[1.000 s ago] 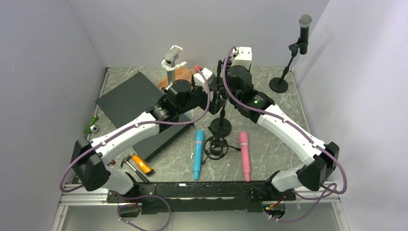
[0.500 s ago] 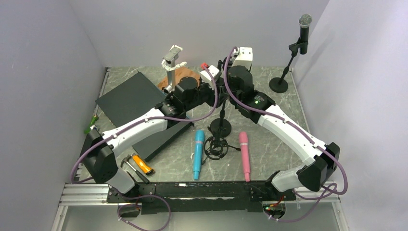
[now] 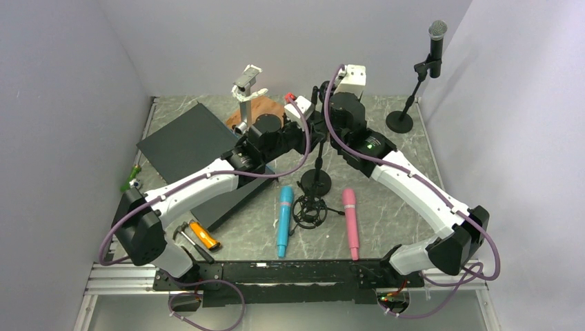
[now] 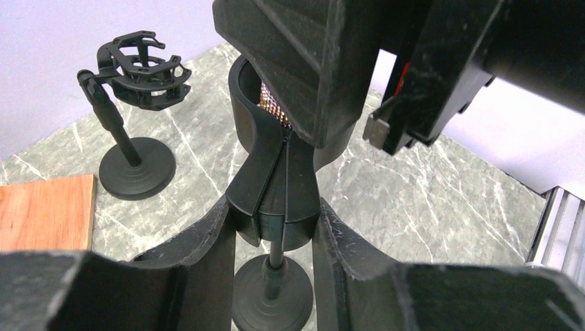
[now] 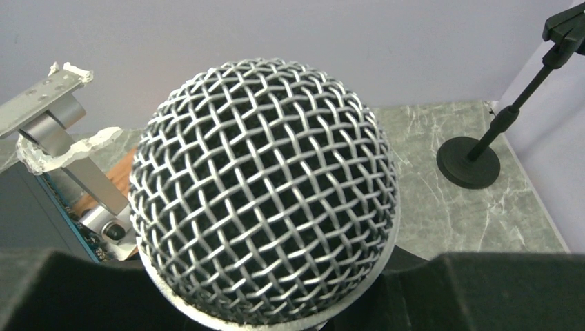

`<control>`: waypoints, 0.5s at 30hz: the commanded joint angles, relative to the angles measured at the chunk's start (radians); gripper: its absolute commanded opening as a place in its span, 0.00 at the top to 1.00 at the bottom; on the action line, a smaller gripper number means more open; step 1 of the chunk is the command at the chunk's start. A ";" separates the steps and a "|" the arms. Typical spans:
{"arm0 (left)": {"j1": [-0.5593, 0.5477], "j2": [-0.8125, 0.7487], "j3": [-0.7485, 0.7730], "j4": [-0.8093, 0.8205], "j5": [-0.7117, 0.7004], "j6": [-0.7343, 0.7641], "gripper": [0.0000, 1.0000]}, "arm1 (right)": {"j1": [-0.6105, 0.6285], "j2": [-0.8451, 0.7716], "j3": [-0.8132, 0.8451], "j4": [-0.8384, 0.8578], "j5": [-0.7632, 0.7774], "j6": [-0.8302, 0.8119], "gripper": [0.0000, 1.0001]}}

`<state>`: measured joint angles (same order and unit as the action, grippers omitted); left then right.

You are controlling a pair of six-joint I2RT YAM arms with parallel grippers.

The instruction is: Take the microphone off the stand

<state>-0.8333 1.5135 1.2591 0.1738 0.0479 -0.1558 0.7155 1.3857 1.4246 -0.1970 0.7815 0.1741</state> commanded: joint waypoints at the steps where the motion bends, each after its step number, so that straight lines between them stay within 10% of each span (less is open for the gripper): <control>1: 0.000 -0.036 -0.042 0.008 -0.023 -0.005 1.00 | -0.006 -0.022 0.104 0.099 0.040 -0.068 1.00; 15: 0.000 -0.019 -0.057 -0.017 0.000 -0.010 1.00 | -0.075 -0.014 0.344 0.138 0.037 -0.311 1.00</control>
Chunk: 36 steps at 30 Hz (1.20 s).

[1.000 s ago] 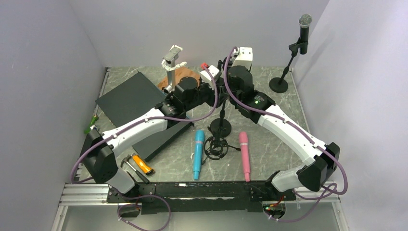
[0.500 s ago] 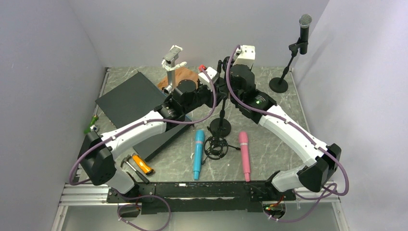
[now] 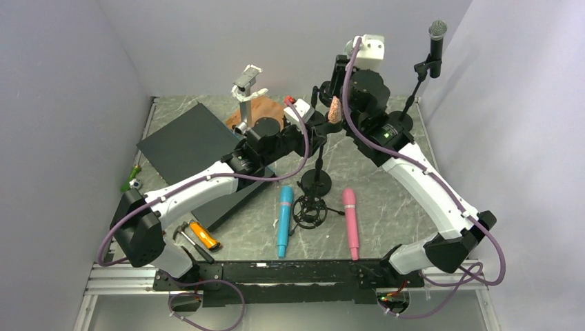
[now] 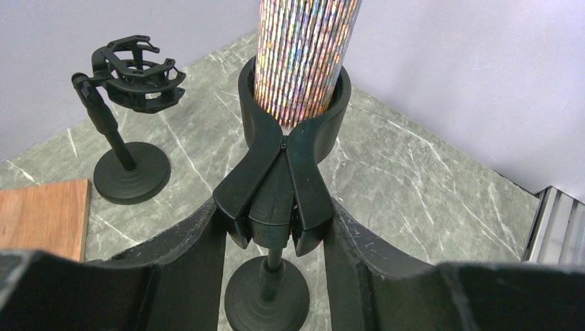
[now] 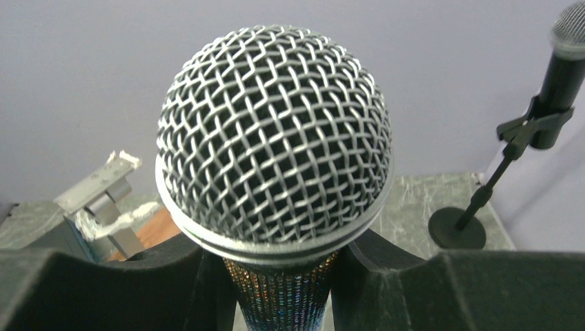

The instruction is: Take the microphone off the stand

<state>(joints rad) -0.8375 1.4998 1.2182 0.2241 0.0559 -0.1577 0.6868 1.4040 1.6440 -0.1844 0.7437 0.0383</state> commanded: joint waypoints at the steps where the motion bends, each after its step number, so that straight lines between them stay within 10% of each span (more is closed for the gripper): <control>1: 0.004 -0.003 -0.013 -0.074 -0.007 -0.008 1.00 | -0.054 -0.038 0.137 0.132 0.083 -0.200 1.00; 4: 0.004 -0.002 0.008 -0.118 -0.018 -0.019 0.95 | -0.078 -0.073 0.135 0.150 0.105 -0.256 1.00; 8: 0.005 -0.008 0.016 -0.127 -0.007 -0.021 0.43 | -0.137 -0.155 0.057 0.153 0.110 -0.253 1.00; 15: 0.000 -0.009 0.069 -0.179 0.019 -0.007 0.11 | -0.222 -0.337 -0.159 0.124 0.118 -0.157 1.00; 36: 0.000 -0.250 0.133 -0.403 0.055 0.052 0.01 | -0.359 -0.337 -0.481 -0.321 -0.004 0.135 1.00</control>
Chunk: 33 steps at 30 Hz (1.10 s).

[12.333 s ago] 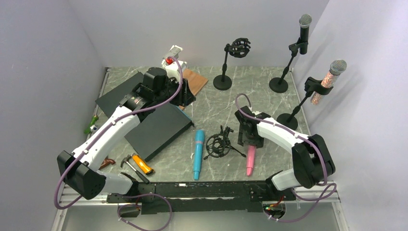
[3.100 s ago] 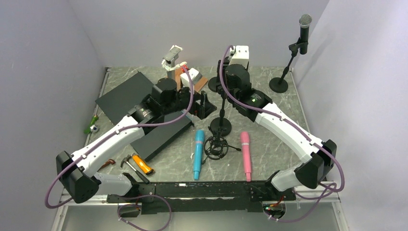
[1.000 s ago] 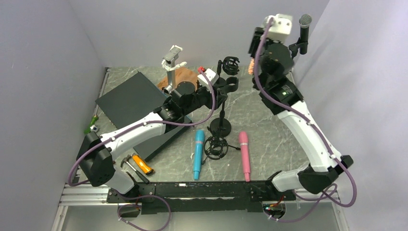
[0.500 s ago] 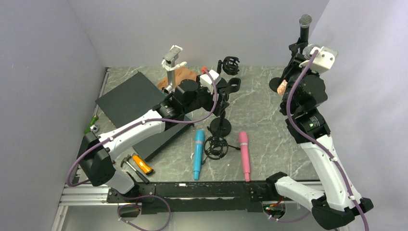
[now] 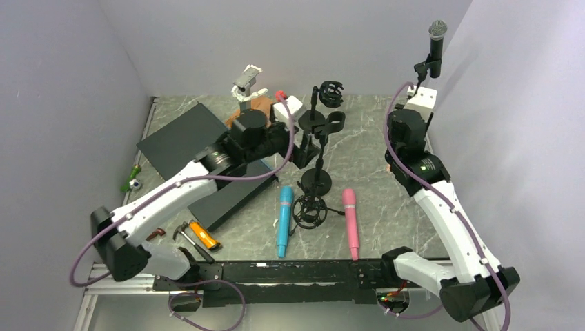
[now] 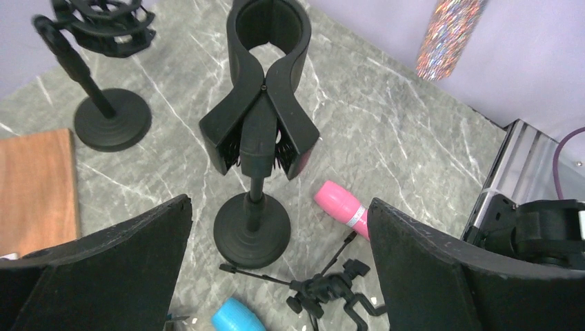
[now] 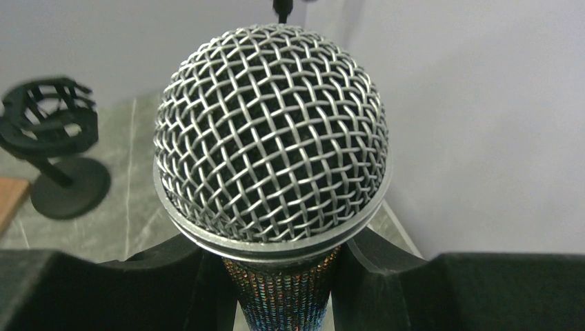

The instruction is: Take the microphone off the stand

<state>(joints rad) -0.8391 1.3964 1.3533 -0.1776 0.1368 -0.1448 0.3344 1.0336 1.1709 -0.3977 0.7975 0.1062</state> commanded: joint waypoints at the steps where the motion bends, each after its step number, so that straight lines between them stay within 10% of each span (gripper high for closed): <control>1: 0.002 -0.167 -0.003 -0.008 -0.032 0.047 0.01 | -0.009 0.047 -0.016 -0.128 -0.067 0.078 1.00; 14: 0.001 -0.317 -0.087 -0.006 -0.133 0.126 0.00 | -0.128 0.333 -0.161 -0.321 -0.419 0.188 0.93; 33: -0.080 -0.316 -0.145 0.024 -0.241 0.230 0.01 | -0.145 0.695 -0.201 -0.195 -0.513 0.199 0.72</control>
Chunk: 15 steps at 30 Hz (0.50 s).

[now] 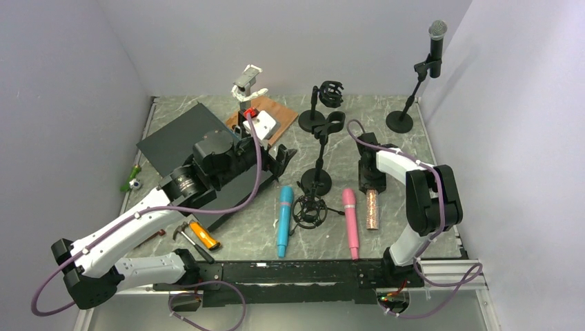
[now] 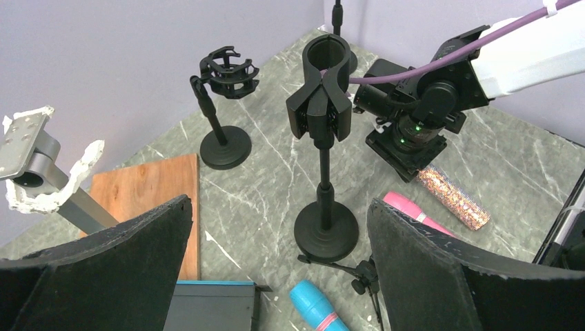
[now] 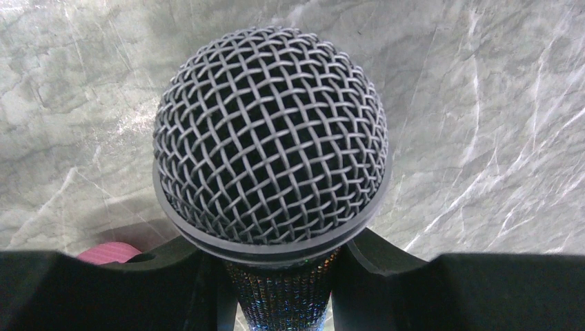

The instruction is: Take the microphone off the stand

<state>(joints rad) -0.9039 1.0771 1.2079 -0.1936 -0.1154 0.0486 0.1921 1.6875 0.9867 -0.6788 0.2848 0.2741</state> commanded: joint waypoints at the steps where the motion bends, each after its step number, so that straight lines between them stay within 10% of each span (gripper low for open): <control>1: -0.022 0.006 -0.003 0.041 0.023 0.040 0.01 | -0.003 0.041 -0.026 0.099 0.002 0.033 0.69; 10: -0.049 0.019 0.005 0.059 0.038 0.040 0.01 | -0.004 -0.016 -0.073 0.168 -0.032 0.035 0.20; 15: -0.049 0.111 0.143 0.002 0.104 -0.032 0.01 | -0.004 -0.085 -0.113 0.206 -0.038 0.045 0.10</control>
<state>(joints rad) -0.9489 1.1206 1.2152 -0.1883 -0.0769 0.0700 0.1848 1.6333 0.9318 -0.5446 0.2806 0.2886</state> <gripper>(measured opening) 0.994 0.876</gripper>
